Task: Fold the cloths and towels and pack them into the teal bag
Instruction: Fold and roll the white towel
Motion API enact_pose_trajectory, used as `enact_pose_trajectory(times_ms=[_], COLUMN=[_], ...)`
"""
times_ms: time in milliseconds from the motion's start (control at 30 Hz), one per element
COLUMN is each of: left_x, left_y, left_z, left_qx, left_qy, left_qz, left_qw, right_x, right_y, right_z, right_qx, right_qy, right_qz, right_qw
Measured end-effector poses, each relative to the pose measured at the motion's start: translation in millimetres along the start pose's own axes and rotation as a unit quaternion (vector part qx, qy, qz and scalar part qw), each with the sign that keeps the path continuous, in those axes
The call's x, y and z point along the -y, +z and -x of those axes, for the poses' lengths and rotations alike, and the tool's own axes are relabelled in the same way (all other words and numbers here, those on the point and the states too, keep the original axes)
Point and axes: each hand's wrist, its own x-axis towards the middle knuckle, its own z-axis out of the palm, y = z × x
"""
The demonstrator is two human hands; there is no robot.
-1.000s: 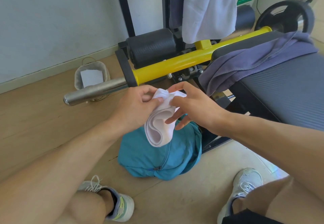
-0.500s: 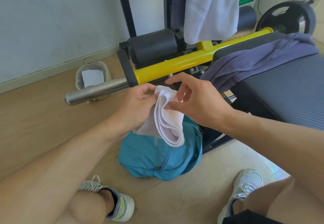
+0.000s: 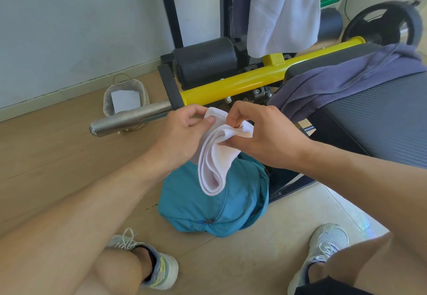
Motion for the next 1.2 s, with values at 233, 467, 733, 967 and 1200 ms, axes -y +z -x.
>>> enact_pose_trajectory(times_ms=[233,467,733,967,1200], left_x=[-2,-1,14,5,-6], left_y=[2,2,-14,-37,-22], left_z=[2,9,-7,-15,-11], left_qx=[0.053,0.139,0.155,0.081,0.082], left_qy=[0.047,0.032,-0.012,-0.053,-0.090], left_qz=[-0.009,-0.045,-0.291,0.091,0.264], left_qw=[0.997,0.989,0.944,0.991,0.957], right_x=[-6,-9,-12,-28,-29], right_y=[-2,-8,-15,-33,-39], right_z=[-3,-5,-6,-7,-1], right_qx=[-0.009,0.013,0.055,0.087,0.098], right_qy=[0.056,0.089,0.145,0.199,0.173], right_qz=[-0.029,0.004,-0.055,-0.349,-0.350], right_qw=[0.998,0.996,0.986,0.912,0.915])
